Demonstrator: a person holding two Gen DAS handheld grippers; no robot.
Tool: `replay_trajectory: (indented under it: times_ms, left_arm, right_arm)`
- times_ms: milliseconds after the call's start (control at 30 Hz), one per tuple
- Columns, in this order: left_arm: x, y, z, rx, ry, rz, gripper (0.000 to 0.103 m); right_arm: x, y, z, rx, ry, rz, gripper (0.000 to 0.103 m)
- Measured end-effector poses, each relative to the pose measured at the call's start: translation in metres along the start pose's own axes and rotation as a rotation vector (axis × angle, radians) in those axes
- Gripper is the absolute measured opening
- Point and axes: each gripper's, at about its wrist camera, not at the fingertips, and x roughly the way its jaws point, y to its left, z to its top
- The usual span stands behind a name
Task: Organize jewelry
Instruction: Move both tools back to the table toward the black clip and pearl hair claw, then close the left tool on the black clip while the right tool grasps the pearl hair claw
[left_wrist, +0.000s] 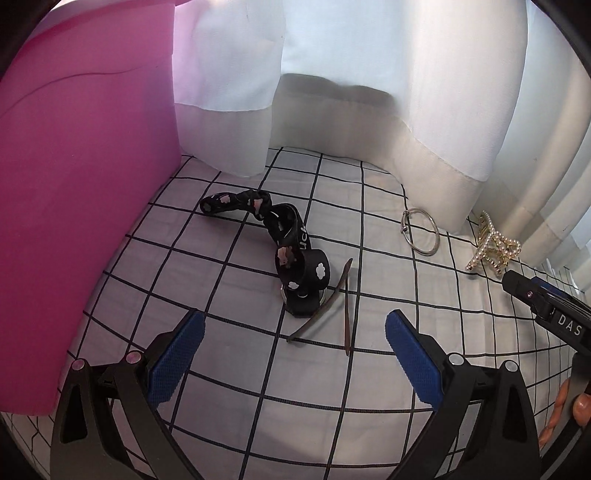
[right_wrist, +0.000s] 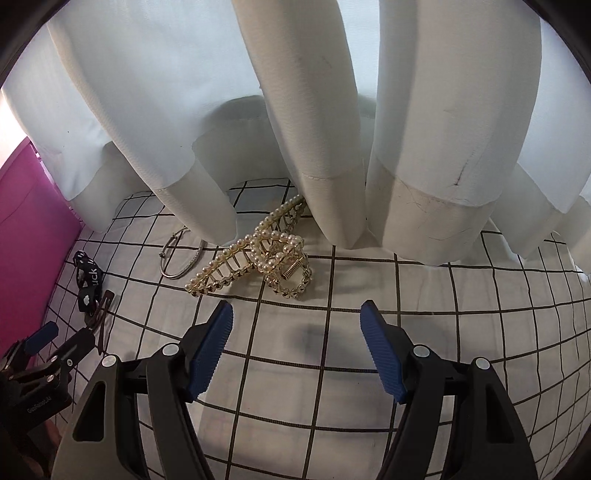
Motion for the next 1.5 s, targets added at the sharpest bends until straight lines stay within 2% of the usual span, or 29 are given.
replay_trajectory:
  times_ms: [400, 633, 867, 1067, 1133, 1200, 1267, 1333, 1367, 1500]
  left_arm:
    - [0.013, 0.0, -0.004, -0.021, 0.029, 0.007, 0.096]
    - [0.016, -0.008, -0.002, -0.021, 0.011, 0.034, 0.096]
    - [0.018, -0.026, 0.0, 0.024, -0.01, 0.074, 0.094]
    - [0.013, -0.046, 0.002, 0.078, -0.04, 0.08, 0.076]
    - [0.011, -0.051, 0.002, 0.097, -0.048, 0.075, 0.066]
    - [0.007, -0.056, -0.001, 0.111, -0.057, 0.064, 0.057]
    - [0.005, -0.061, -0.006, 0.133, -0.071, 0.067, 0.05]
    - [0.005, -0.067, -0.009, 0.16, -0.08, 0.063, 0.035]
    - [0.005, -0.071, -0.01, 0.175, -0.084, 0.063, 0.032]
    - [0.005, -0.075, -0.016, 0.189, -0.088, 0.068, 0.025]
  right_arm:
    - [0.032, -0.008, 0.016, -0.125, 0.0, 0.04, 0.068]
    - [0.041, -0.011, 0.026, -0.161, -0.016, 0.06, 0.068]
    - [0.044, -0.011, 0.028, -0.176, -0.044, 0.068, 0.068]
    - [0.043, -0.009, 0.023, -0.184, -0.06, 0.071, 0.067]
    - [0.041, -0.008, 0.02, -0.194, -0.062, 0.066, 0.066]
    - [0.04, -0.005, 0.017, -0.209, -0.068, 0.067, 0.059]
    - [0.039, 0.002, 0.015, -0.228, -0.074, 0.067, 0.047]
    - [0.039, 0.007, 0.011, -0.242, -0.078, 0.067, 0.038]
    - [0.039, 0.009, 0.01, -0.248, -0.079, 0.066, 0.033]
    - [0.037, 0.014, 0.005, -0.254, -0.081, 0.059, 0.032]
